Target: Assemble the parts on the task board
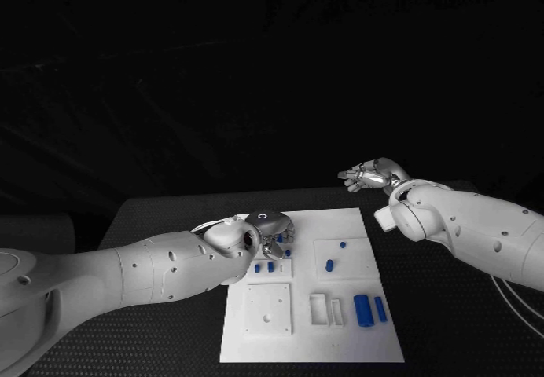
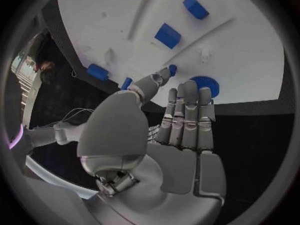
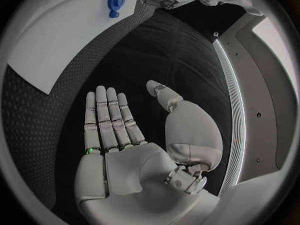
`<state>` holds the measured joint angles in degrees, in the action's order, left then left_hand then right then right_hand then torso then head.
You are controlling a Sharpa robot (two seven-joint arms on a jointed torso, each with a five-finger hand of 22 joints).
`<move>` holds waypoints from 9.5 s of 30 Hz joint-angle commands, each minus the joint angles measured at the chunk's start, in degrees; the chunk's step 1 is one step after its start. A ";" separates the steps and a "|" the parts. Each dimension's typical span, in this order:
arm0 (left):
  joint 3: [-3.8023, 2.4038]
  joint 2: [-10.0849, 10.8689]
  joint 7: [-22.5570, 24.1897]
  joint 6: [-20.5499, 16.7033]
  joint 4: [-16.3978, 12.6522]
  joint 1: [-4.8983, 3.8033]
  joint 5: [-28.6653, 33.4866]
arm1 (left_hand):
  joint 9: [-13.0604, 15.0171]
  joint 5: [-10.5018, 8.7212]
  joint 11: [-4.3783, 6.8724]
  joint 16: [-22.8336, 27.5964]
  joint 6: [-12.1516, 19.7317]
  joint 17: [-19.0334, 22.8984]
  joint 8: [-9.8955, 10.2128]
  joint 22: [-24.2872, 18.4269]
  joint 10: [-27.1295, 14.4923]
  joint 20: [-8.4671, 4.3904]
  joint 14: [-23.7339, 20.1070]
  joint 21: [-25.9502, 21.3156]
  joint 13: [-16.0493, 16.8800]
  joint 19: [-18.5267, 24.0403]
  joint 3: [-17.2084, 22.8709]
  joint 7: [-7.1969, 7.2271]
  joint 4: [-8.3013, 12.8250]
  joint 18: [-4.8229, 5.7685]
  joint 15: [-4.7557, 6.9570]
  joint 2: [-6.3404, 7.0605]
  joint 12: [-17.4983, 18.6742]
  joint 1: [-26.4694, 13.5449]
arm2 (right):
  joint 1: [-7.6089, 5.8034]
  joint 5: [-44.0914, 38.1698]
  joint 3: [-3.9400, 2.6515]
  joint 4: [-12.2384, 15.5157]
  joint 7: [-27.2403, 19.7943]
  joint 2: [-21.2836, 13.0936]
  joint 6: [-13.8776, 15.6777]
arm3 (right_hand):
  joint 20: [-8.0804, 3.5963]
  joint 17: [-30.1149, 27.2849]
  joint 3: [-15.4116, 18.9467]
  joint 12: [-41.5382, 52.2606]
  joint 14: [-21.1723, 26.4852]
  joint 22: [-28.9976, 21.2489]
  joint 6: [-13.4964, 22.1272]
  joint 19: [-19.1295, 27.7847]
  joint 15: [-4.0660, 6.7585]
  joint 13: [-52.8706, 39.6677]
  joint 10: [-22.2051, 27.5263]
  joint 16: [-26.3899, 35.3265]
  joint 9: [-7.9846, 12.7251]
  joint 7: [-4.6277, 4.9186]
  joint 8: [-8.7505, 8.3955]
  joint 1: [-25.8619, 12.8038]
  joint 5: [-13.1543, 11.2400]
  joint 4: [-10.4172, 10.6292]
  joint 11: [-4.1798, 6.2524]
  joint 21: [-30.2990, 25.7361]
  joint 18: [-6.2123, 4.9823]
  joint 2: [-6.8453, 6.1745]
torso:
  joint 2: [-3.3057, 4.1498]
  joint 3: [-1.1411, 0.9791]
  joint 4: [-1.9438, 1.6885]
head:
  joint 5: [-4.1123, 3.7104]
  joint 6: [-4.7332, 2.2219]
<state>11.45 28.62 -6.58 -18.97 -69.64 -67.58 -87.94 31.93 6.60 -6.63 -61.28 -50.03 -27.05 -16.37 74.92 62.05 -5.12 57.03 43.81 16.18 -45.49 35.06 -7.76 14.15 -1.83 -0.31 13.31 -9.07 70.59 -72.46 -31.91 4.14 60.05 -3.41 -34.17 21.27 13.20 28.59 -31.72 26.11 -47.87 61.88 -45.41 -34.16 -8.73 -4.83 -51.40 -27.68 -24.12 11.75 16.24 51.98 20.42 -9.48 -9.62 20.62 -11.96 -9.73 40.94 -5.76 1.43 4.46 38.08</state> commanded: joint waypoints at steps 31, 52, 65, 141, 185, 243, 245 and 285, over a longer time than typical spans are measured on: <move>-0.02 -2.88 0.68 1.00 3.75 1.53 -1.12 | -0.53 0.08 1.25 -2.83 -3.30 -1.23 -0.34 1.22 4.35 -1.38 2.07 1.31 -0.37 -1.97 -0.27 -0.14 -1.28 -1.02 1.22 -3.40 1.29 -0.36 | 0.02 -0.02 -0.03 0.38 -0.38 0.32 -0.85 | -0.02 -0.08 0.07 0.32 0.43 0.10 0.40 0.27 -0.16 0.18 0.24 0.15 0.11 0.50 -0.18 -0.33 0.38 0.04 -0.01 -0.26 -0.96 0.14 | -0.04 -0.01 -0.02 | -0.43 -0.02; -0.02 -3.94 0.80 1.67 4.72 1.79 -0.99 | -0.82 0.13 1.19 -3.27 -3.26 -1.35 -0.01 1.22 4.77 -1.40 2.43 1.58 -0.51 -2.29 -0.32 -0.24 -1.54 -1.14 1.20 -4.10 1.77 -0.55 | 0.02 -0.02 -0.04 0.19 -0.42 0.74 -0.97 | 0.01 -0.09 0.10 0.37 0.45 0.13 0.38 0.27 -0.16 0.24 0.25 0.14 0.13 0.49 -0.15 -0.35 0.38 0.03 0.00 -0.29 -0.99 0.20 | -0.05 -0.01 -0.05 | -0.53 0.08; -0.02 -4.31 0.68 3.66 5.69 1.94 -0.45 | -0.93 0.00 1.35 -3.85 -3.72 -1.55 -0.03 1.23 5.35 -1.53 2.74 1.89 -0.53 -2.56 -0.48 -0.09 -1.74 -1.27 1.36 -4.58 2.02 -0.84 | 0.01 -0.02 -0.04 0.26 -0.42 0.70 -0.97 | 0.03 -0.09 0.12 0.40 0.45 0.15 0.38 0.27 -0.15 0.28 0.25 0.12 0.14 0.49 -0.13 -0.38 0.38 0.02 0.00 -0.31 -1.01 0.24 | -0.06 -0.01 -0.05 | -0.77 0.20; -5.40 3.19 3.00 -1.52 -1.34 2.69 5.66 | -1.09 3.08 4.05 -5.40 -9.40 -1.27 -1.17 0.86 13.07 -3.91 8.10 3.15 0.36 -6.16 0.21 1.77 1.08 -0.88 4.04 -7.12 2.01 -0.59 | 0.02 -0.02 -0.04 0.30 -0.43 0.08 -1.15 | 0.12 -0.09 0.30 0.63 0.47 0.26 0.24 0.23 -0.10 0.46 0.18 0.05 0.18 0.42 0.02 -0.58 0.44 0.00 0.06 -0.40 -1.14 0.38 | -0.21 0.12 -0.31 | -0.49 -0.35; -5.29 7.52 2.49 0.68 -1.07 4.60 7.58 | -1.21 2.57 4.04 -5.33 -9.37 -1.23 -0.97 0.87 13.12 -4.02 8.22 3.02 0.30 -6.20 0.11 1.74 0.76 -0.81 4.04 -6.91 2.38 -0.98 | 0.08 -0.04 -0.03 0.36 -0.38 -0.36 -1.19 | 0.16 -0.10 0.31 0.71 0.50 0.32 0.25 0.23 -0.10 0.56 0.20 0.02 0.22 0.41 0.05 -0.55 0.51 -0.08 0.07 -0.47 -1.21 0.44 | -0.13 0.01 -0.05 | 0.35 0.29; -4.81 5.04 0.07 6.57 0.86 4.84 4.69 | -1.37 2.55 3.91 -5.20 -9.09 -1.19 -0.64 0.94 12.98 -4.01 8.08 2.84 0.21 -6.10 0.34 1.61 0.95 -0.76 3.92 -7.12 2.91 -0.57 | 0.09 -0.08 -0.03 0.44 -0.36 -0.40 -1.23 | 0.24 -0.12 0.35 0.84 0.52 0.41 0.20 0.21 -0.09 0.66 0.21 -0.02 0.27 0.39 0.13 -0.61 0.53 -0.12 0.10 -0.55 -1.29 0.51 | -0.11 0.04 -0.06 | 0.03 0.49; -4.80 5.04 -0.10 6.28 1.00 4.85 4.64 | -1.37 2.54 3.91 -5.20 -9.09 -1.19 -0.64 0.94 12.98 -4.00 8.08 2.84 0.21 -6.10 0.34 1.61 0.95 -0.76 3.92 -7.14 2.91 -0.57 | 0.09 -0.08 -0.03 0.45 -0.35 -0.40 -1.22 | 0.25 -0.12 0.35 0.84 0.51 0.41 0.20 0.21 -0.09 0.66 0.21 -0.03 0.27 0.39 0.13 -0.62 0.53 -0.11 0.10 -0.55 -1.29 0.51 | -0.11 0.04 -0.08 | 0.01 0.49; -5.02 8.05 11.12 -2.68 -1.08 4.54 7.65 | -2.10 1.16 2.25 -4.72 -4.15 -1.15 1.63 1.22 9.14 -2.62 6.25 2.39 -0.30 -5.00 -0.50 -0.32 1.39 -1.18 2.33 -1.04 5.05 0.22 | 0.11 -1.56 -0.03 0.59 -0.37 -0.84 -1.49 | 0.29 -0.13 0.17 0.96 0.53 0.52 0.19 0.22 -0.09 0.74 0.24 -0.07 0.33 0.37 0.19 -0.11 0.46 -0.55 0.11 -0.64 -1.41 0.79 | -0.12 0.03 -0.09 | -0.24 -0.34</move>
<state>6.48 36.66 1.50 -21.48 -70.52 -62.90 -79.71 29.78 7.91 -4.51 -66.38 -54.52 -28.22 -14.64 74.90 71.52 -6.63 63.54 46.54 15.93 -50.77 34.92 -8.17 15.46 -2.46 1.91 11.94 -4.38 70.87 -72.37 -32.56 4.15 60.52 -3.38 -35.00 20.65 13.18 28.54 -31.55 26.77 -47.76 62.33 -45.42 -34.18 -8.82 -4.15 -51.40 -27.68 -23.86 11.75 16.24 51.75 20.64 -9.65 -9.62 20.17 -12.82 -9.50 40.80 -5.76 1.36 4.28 37.80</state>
